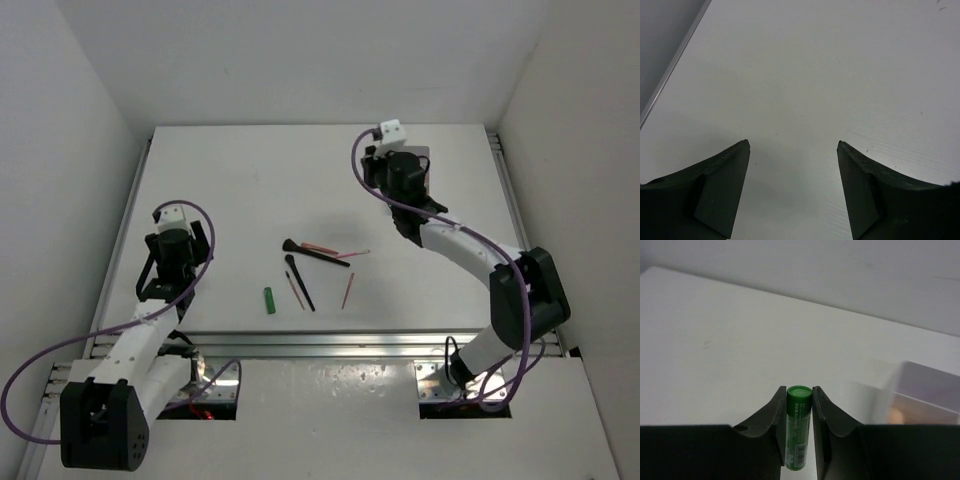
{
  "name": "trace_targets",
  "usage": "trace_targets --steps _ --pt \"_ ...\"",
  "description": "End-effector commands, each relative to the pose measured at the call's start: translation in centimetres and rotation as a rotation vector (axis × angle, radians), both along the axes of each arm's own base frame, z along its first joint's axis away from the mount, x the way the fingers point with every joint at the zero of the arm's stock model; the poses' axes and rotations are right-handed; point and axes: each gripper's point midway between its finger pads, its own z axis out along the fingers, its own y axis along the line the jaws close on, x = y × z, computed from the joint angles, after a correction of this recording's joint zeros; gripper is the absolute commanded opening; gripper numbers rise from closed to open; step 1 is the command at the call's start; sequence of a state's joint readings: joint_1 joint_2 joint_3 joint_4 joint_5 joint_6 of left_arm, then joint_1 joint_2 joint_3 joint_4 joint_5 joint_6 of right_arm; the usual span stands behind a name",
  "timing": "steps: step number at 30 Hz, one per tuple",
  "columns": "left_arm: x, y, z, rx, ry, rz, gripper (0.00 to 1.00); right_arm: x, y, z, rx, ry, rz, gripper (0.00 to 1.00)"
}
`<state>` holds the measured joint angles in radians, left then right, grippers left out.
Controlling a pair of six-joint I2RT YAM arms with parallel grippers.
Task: Organize the makeup
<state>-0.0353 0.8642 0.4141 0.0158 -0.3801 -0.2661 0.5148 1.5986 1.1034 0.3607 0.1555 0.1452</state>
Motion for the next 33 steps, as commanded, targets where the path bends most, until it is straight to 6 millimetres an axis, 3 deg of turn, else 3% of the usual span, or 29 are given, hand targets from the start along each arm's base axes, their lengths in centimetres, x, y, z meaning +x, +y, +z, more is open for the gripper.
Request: trace_targets --steps 1,2,4,8,13,20,21,23,25,28,33 --pt "0.5 0.2 0.1 -0.004 -0.014 -0.002 0.76 1.3 -8.0 -0.6 0.046 -0.09 -0.329 0.0" --pt "0.4 0.3 -0.4 -0.01 0.006 -0.006 0.76 1.5 -9.2 -0.2 0.068 -0.109 -0.375 0.0" --pt "0.5 0.1 -0.7 -0.022 0.016 -0.02 0.76 1.7 -13.0 -1.2 0.079 -0.105 -0.513 0.0" --pt "0.2 0.8 -1.2 -0.036 0.032 0.005 0.76 1.9 -17.7 -2.5 0.13 -0.112 -0.684 0.0" --pt "0.0 1.4 -2.0 -0.047 0.061 0.018 0.76 2.2 -20.7 -4.0 0.182 -0.103 -0.809 0.0" --pt "-0.4 3.0 -2.3 -0.059 0.068 0.065 0.76 3.4 -20.6 -6.9 0.259 -0.069 -0.861 0.0" --pt "-0.4 3.0 -2.3 -0.059 0.068 0.065 0.76 3.7 -21.6 -7.3 0.263 -0.066 -0.887 0.0" --pt "-0.4 3.2 -2.3 -0.064 0.067 0.068 0.76 4.2 -19.6 -7.3 0.273 -0.068 -0.862 0.0" --pt "-0.4 3.5 -2.4 -0.064 0.067 0.078 0.76 4.6 -19.8 -8.6 0.247 -0.062 -0.901 0.0" --pt "-0.4 3.8 -2.4 -0.065 0.067 0.088 0.76 5.0 -19.7 -8.4 0.267 -0.089 -0.902 0.0" --pt "-0.4 4.1 -2.2 -0.064 0.056 0.096 0.76 5.0 -19.3 -10.4 0.276 -0.057 -0.912 0.0"
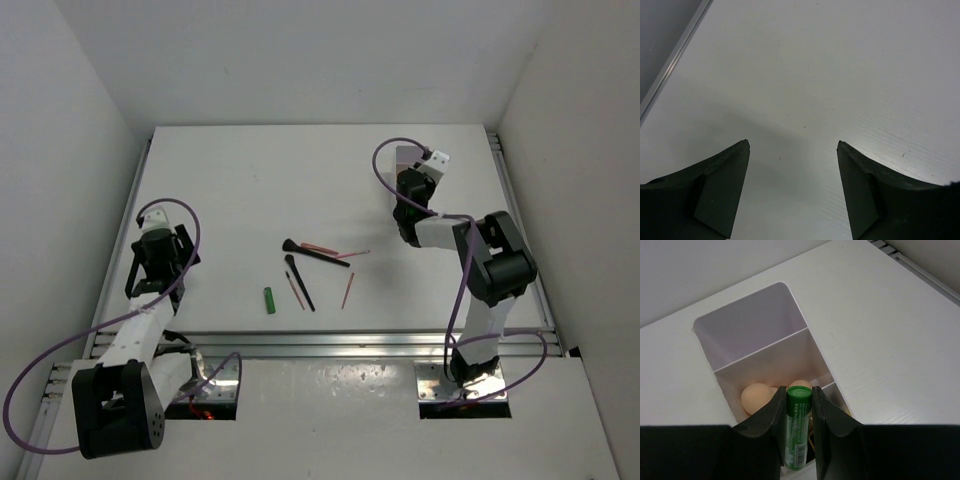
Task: Organize the makeup
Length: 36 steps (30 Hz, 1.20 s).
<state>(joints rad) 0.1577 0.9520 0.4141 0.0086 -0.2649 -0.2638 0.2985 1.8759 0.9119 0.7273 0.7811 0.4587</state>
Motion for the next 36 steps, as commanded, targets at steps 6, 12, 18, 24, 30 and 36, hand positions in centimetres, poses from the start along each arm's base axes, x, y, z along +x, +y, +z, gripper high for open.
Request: trace_targets --steps 6,12,18,24,30,36 --pt "0.4 0.3 0.4 -0.004 -0.037 0.008 0.76 0.9 1.1 0.3 0.09 -0.117 0.018 0.02" --pt "0.4 0.1 0.2 -0.009 -0.037 0.0 0.76 0.4 1.4 0.9 0.079 -0.134 0.058 0.38" --pt "0.4 0.1 0.7 -0.006 -0.055 0.0 0.76 -0.3 1.8 3.3 0.01 -0.158 0.123 0.61" --pt "0.6 -0.1 1.2 -0.001 -0.083 -0.01 0.76 -2.1 4.3 7.7 -0.255 -0.056 0.247 0.75" --pt "0.6 0.6 1.9 0.024 -0.117 0.028 0.76 -8.5 18.4 3.8 -0.166 0.479 0.946 0.78" --pt "0.3 0.9 2.6 0.049 -0.14 0.056 0.76 -19.1 33.0 -2.1 -0.121 0.773 1.36 0.78"
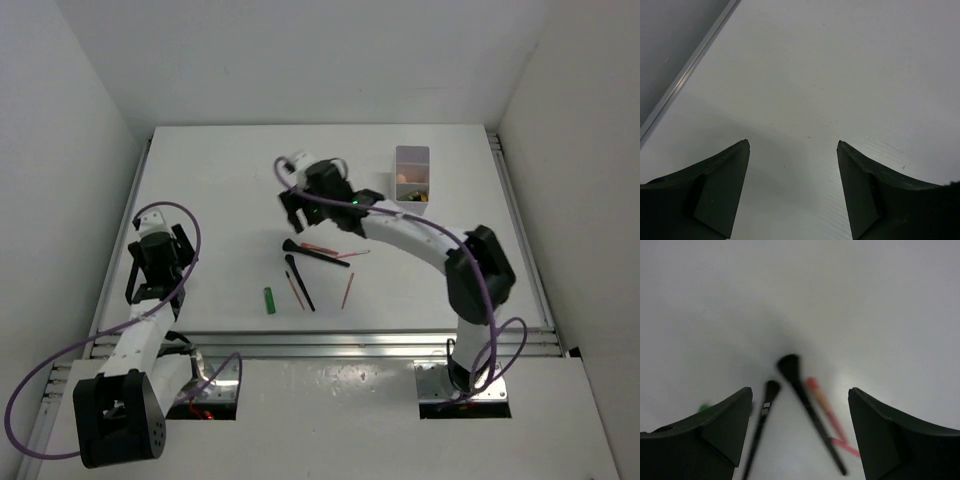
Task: Organize the makeup
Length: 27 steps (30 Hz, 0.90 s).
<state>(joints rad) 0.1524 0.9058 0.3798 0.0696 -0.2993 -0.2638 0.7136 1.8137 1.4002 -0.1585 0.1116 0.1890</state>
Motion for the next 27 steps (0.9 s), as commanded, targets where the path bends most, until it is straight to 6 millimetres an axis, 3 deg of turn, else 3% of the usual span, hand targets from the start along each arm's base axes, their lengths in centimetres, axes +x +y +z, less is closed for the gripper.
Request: trace_targets --steps 1,3,5,8,10,11,16,21,27 --pt "0.1 0.7 1.6 0.028 -0.07 0.046 0.76 -9.0 6.4 -6.6 -0.076 0.341 0.254 0.78" --pt "-0.2 1.0 2.0 0.046 -0.089 0.072 0.76 -10.8 10.5 -6.4 -0.068 0.344 0.365 0.78" --pt "-0.1 1.1 2.4 0.056 -0.102 0.084 0.76 -11.8 11.7 -6.6 -0.08 0.349 0.366 0.79" --pt "0.3 0.4 3.0 0.075 -0.132 0.066 0.76 -13.6 12.6 -8.5 -0.078 0.395 0.374 0.78" --pt "0.2 0.3 2.9 0.095 -0.129 0.07 0.76 -13.4 11.6 -9.9 -0.119 0.405 0.316 0.77" --pt "0.1 0.5 2.9 0.101 -0.129 0.083 0.76 -14.4 12.0 -10.1 -0.132 0.401 0.32 0.77" --pt "0.3 -0.2 3.6 0.122 -0.145 0.073 0.76 -15.3 11.2 -12.0 -0.181 0.4 0.288 0.72" --pt "0.1 -0.1 4.6 0.143 -0.18 0.096 0.76 -16.9 12.0 -14.0 -0.218 0.422 0.315 0.66" --pt "-0.7 -0.5 4.9 0.137 -0.195 0.115 0.77 -17.1 11.2 -15.4 -0.212 0.471 0.185 0.55"
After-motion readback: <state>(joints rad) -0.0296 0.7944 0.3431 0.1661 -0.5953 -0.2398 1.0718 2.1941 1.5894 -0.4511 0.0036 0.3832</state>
